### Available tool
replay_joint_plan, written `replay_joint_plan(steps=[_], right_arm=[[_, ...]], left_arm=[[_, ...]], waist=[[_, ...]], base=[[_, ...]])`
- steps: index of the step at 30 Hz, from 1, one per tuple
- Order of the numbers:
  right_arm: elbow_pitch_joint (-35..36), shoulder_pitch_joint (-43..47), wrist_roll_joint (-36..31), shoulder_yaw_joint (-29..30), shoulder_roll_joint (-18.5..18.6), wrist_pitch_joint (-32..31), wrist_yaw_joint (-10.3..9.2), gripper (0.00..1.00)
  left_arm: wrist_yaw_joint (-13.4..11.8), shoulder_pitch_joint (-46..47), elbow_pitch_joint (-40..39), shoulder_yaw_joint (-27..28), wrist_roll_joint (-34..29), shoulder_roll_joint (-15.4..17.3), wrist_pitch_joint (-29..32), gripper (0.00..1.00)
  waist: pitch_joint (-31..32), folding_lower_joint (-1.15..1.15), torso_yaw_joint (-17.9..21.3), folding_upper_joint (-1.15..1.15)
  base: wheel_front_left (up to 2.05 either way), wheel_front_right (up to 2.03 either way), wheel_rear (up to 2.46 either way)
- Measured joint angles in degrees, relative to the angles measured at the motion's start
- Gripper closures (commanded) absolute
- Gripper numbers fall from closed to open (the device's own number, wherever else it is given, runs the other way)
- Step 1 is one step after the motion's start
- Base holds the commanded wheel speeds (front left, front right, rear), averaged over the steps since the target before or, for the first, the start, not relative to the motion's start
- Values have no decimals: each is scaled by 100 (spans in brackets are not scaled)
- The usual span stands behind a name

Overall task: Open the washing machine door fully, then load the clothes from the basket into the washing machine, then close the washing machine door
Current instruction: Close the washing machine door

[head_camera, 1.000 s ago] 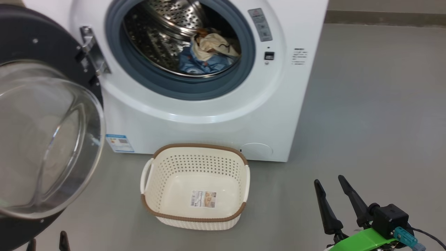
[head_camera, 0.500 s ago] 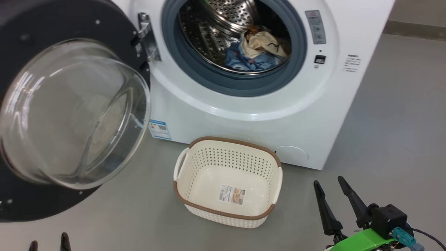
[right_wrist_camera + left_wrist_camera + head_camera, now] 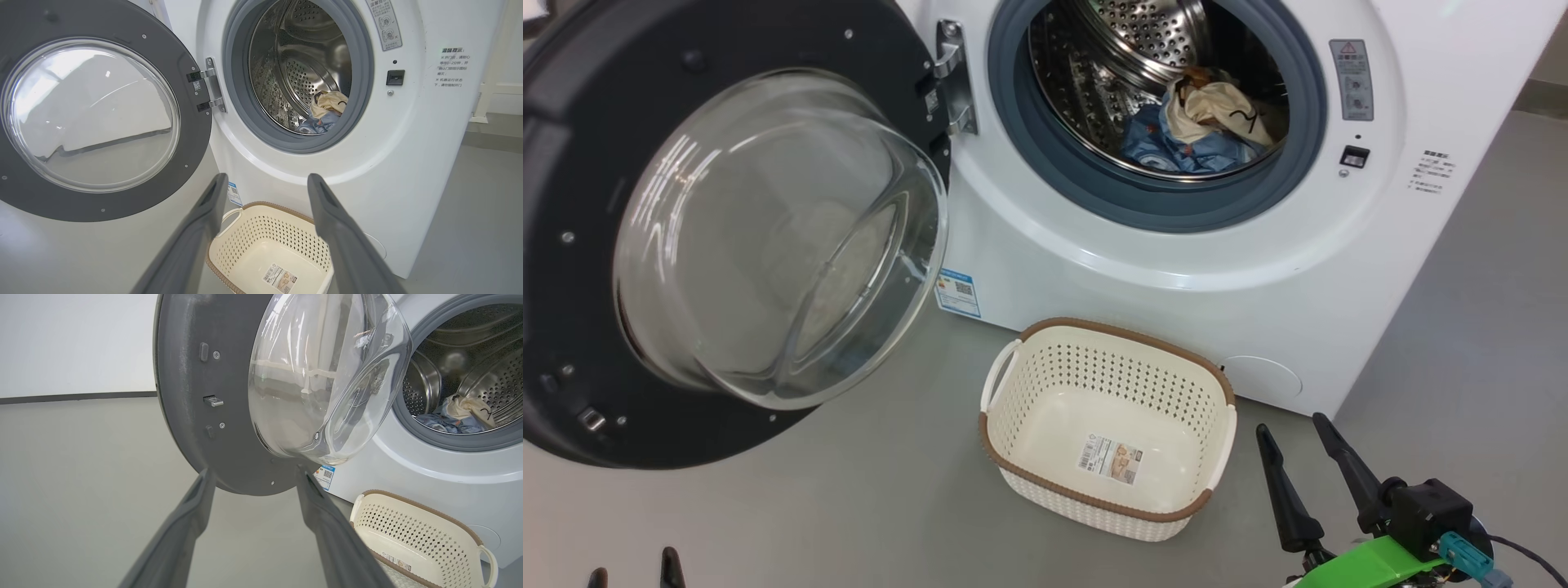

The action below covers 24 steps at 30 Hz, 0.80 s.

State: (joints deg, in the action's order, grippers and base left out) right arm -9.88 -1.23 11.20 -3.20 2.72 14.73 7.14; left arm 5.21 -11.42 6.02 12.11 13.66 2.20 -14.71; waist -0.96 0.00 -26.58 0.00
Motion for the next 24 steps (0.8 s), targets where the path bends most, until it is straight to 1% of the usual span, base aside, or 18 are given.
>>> replay_joint_plan(steps=[11, 22, 23, 24], right_arm=[[-26, -2, -7, 12, 0, -1, 0, 0], [-88, -2, -13, -20, 1, -1, 0, 0], [-93, -2, -13, -23, 1, -1, 0, 0], [-97, -2, -13, -25, 0, -1, 0, 0]], left_arm=[[-44, -4, 26, -1, 7, 0, 0, 0], [-100, -13, 23, 4, 36, 0, 0, 0], [-100, -16, 23, 3, 55, 0, 0, 15], [-100, -20, 25, 1, 57, 0, 0, 61]], waist=[[16, 0, -236, 0], [18, 0, -266, 0], [21, 0, -264, 0], [25, 0, -262, 0]], base=[[0, 0, 0], [0, 0, 0], [0, 0, 0], [0, 0, 0]])
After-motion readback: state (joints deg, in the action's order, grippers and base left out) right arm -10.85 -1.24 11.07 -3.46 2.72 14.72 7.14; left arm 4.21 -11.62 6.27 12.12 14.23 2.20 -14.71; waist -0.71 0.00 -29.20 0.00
